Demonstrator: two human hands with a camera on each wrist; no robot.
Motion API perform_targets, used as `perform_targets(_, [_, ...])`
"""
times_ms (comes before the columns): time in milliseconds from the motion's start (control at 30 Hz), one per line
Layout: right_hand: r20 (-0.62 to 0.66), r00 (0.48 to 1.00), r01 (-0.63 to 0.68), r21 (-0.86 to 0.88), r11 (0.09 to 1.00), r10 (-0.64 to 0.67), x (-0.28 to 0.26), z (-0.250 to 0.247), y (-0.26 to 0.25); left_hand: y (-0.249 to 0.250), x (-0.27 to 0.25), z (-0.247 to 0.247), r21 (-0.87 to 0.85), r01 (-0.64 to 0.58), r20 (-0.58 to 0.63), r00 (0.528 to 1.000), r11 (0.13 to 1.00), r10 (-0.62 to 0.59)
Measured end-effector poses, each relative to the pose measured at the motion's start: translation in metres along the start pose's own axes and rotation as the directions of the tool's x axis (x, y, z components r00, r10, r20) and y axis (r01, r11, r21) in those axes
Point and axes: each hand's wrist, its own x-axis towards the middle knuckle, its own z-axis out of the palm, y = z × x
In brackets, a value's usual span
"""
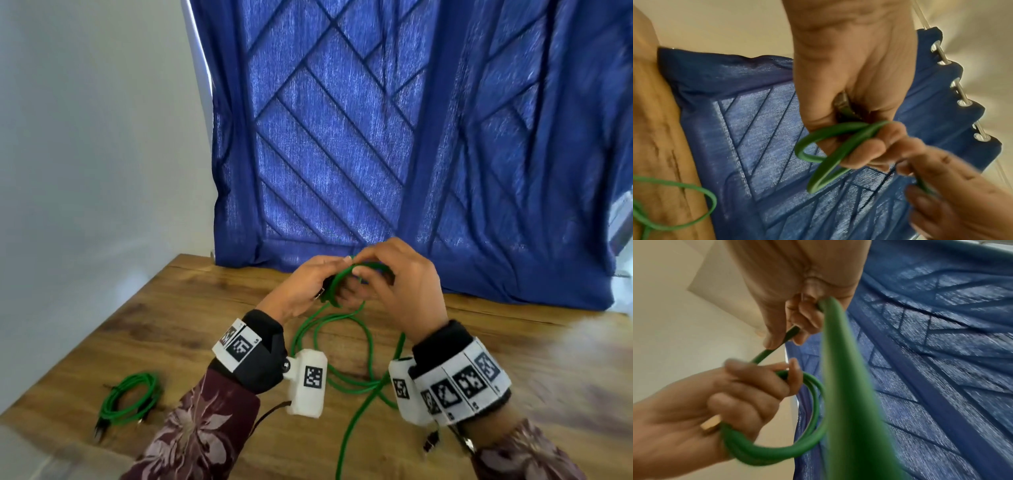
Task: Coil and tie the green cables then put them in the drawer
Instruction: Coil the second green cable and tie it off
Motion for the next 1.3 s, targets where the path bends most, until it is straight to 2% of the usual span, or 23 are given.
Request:
perform_targets(100, [-0.041,0.993,-0.106,0.067,0.992,0.109,0.013,-0.002,0.008,-0.001,-0.001,0.006,-0.107,0.032,0.062,0.998,0.994,-0.025])
perform_targets(167, [0.03,0.982,-0.189,0.135,0.973,0.186,0.019,-0.003,0.012,0.003,-0.001,0.004,-0.199,0.104,0.135,0.988,0.975,-0.078])
perform_targets(233, [0.117,0.963,-0.266,0.267,0.926,0.243,0.019,-0.002,0.017,0.005,-0.001,0.001,-0.283,0.145,0.225,0.971,0.948,-0.081])
perform_targets(333, [0.166,0.936,-0.351,0.47,0.81,0.31,0.009,-0.002,0.026,0.004,-0.004,-0.005,-0.433,0.14,0.327,0.945,0.89,0.011])
perform_targets(400, [0.208,0.918,-0.396,0.555,0.732,0.338,-0.001,-0.001,0.03,0.0,-0.005,-0.011,-0.586,0.148,0.369,0.924,0.797,0.1])
perform_targets(433, [0.216,0.91,-0.411,0.581,0.702,0.354,-0.007,0.0,0.033,0.0,-0.004,-0.014,-0.674,0.157,0.385,0.908,0.721,0.162])
perform_targets(500, [0.176,0.891,-0.43,0.624,0.653,0.418,-0.023,0.005,0.034,0.002,-0.006,-0.02,-0.802,0.135,0.343,0.901,0.582,0.264])
perform_targets(567, [0.084,0.872,-0.414,0.653,0.634,0.482,-0.041,0.013,0.032,0.007,-0.008,-0.03,-0.86,0.037,0.224,0.924,0.509,0.31])
perform_targets(633, [-0.009,0.875,-0.365,0.644,0.672,0.484,-0.059,0.021,0.03,0.01,-0.007,-0.039,-0.886,-0.023,0.144,0.935,0.463,0.323])
perform_targets(700, [-0.095,0.904,-0.314,0.516,0.797,0.418,-0.075,0.028,0.031,0.013,-0.007,-0.046,-0.895,-0.069,0.079,0.948,0.44,0.31])
perform_targets(767, [-0.138,0.948,-0.245,0.259,0.934,0.287,-0.09,0.033,0.035,0.014,-0.007,-0.053,-0.905,-0.105,0.025,0.954,0.413,0.298])
perform_targets(800, [-0.122,0.967,-0.206,0.136,0.969,0.223,-0.096,0.033,0.037,0.013,-0.006,-0.055,-0.906,-0.124,0.003,0.954,0.404,0.299])
perform_targets(900, [-0.039,0.993,-0.117,-0.128,0.985,0.113,-0.106,0.032,0.036,0.007,-0.004,-0.054,-0.905,-0.153,-0.021,0.948,0.396,0.318])
perform_targets(967, [-0.017,0.999,-0.042,-0.243,0.969,0.04,-0.102,0.03,0.029,0.002,-0.001,-0.051,-0.887,-0.178,-0.034,0.945,0.426,0.324])
perform_targets(1033, [-0.002,0.999,0.051,-0.306,0.951,-0.054,-0.095,0.027,0.018,0.0,-0.001,-0.047,-0.848,-0.211,-0.066,0.952,0.485,0.3])
perform_targets(1133, [0.031,0.984,0.179,-0.295,0.939,-0.178,-0.084,0.02,0.008,0.004,-0.002,-0.043,-0.784,-0.244,-0.102,0.958,0.571,0.269])
perform_targets(1300, [0.171,0.956,0.273,-0.217,0.937,-0.239,-0.07,0.011,0.001,0.003,-0.002,-0.037,-0.742,-0.216,-0.057,0.964,0.634,0.261])
